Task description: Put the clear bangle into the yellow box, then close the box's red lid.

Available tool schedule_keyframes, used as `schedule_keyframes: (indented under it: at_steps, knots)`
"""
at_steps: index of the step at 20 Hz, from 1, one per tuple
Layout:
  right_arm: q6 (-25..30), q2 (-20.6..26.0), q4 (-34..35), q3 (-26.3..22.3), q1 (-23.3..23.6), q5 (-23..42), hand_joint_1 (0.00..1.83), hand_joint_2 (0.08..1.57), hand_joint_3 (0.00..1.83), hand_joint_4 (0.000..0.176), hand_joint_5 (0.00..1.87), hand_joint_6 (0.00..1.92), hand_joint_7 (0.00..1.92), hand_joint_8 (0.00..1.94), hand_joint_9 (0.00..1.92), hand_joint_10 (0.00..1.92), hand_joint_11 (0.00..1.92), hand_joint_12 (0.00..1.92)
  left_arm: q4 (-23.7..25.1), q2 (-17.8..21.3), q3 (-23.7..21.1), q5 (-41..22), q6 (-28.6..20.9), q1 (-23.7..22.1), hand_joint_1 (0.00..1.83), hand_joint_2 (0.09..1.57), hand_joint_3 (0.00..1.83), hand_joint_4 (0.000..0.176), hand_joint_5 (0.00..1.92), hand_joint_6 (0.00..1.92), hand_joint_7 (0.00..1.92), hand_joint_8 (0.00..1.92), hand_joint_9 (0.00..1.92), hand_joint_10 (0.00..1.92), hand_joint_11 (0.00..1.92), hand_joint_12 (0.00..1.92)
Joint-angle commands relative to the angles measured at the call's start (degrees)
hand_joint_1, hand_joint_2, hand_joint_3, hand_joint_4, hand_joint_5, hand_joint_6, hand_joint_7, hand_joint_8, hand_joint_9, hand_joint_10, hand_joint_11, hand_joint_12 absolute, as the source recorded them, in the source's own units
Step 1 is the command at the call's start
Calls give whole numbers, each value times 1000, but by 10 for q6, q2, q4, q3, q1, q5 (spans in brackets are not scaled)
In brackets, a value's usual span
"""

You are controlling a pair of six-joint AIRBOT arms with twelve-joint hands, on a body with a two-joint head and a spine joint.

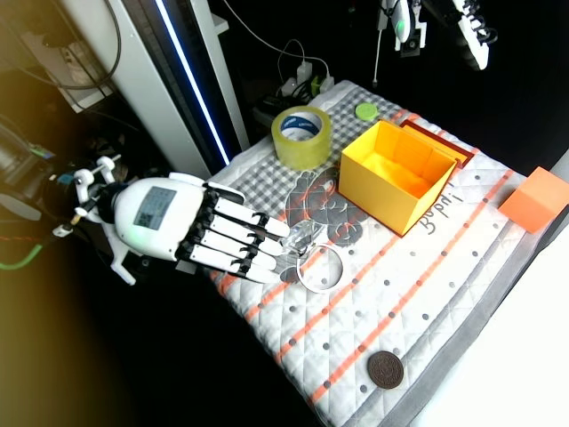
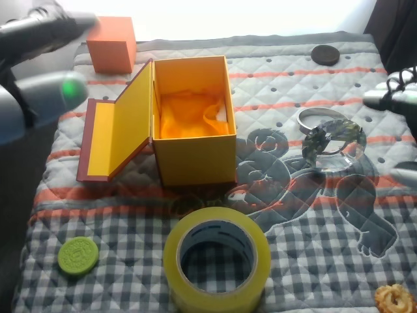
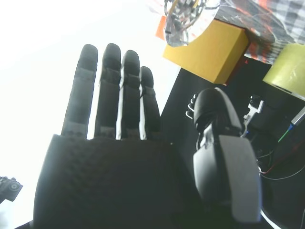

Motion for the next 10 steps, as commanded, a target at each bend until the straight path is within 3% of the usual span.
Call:
schedule_keyframes:
  at_steps: [1, 2, 3, 5, 6, 8, 9, 10]
  knots:
    - [1, -3, 7, 5, 12, 70, 815, 1113, 8, 21, 406, 4, 303, 1, 218, 11, 0, 523, -2, -3, 0, -71, -3, -6, 120, 1158, 6, 135, 508, 6, 353, 4, 242, 8, 0, 524]
    - [1, -8, 7, 7, 19, 70, 822, 1116, 5, 41, 393, 2, 275, 3, 199, 3, 0, 456, -2, -4, 1, -70, -3, -6, 120, 1160, 5, 138, 509, 5, 352, 2, 243, 7, 0, 522]
    - [1, -19, 6, 13, 31, 69, 849, 1119, 3, 36, 388, 0, 267, 1, 187, 1, 0, 392, -2, -6, 2, -67, -3, -6, 123, 1160, 4, 136, 509, 4, 356, 3, 252, 10, 0, 522]
    - [1, -44, -3, 29, 66, 44, 827, 1118, 2, 89, 376, 0, 287, 6, 195, 3, 0, 361, -3, -9, 3, -64, -3, -6, 147, 1164, 2, 127, 510, 3, 362, 4, 268, 8, 0, 550]
    - [3, -55, -10, 39, 80, 26, 760, 1099, 0, 102, 385, 3, 294, 6, 198, 4, 0, 357, -4, -9, 3, -64, -3, -6, 137, 1169, 4, 127, 508, 1, 361, 2, 265, 5, 0, 555]
    - [6, -80, -24, 61, 114, -15, 661, 1085, 0, 93, 368, 1, 279, 5, 184, 10, 24, 282, -4, -10, 3, -62, -3, -5, 145, 1166, 0, 128, 521, 2, 387, 5, 277, 5, 0, 621]
    - [6, -88, -24, 68, 119, -28, 650, 1085, 0, 89, 366, 0, 284, 2, 203, 5, 9, 360, -3, -10, 3, -61, -3, -5, 145, 1167, 0, 126, 532, 6, 398, 8, 281, 5, 0, 629]
    - [6, -97, -24, 77, 126, -44, 635, 1095, 1, 103, 355, 0, 279, 0, 202, 1, 1, 403, -3, -11, 4, -60, -3, -6, 134, 1172, 1, 122, 551, 6, 421, 7, 297, 6, 0, 655]
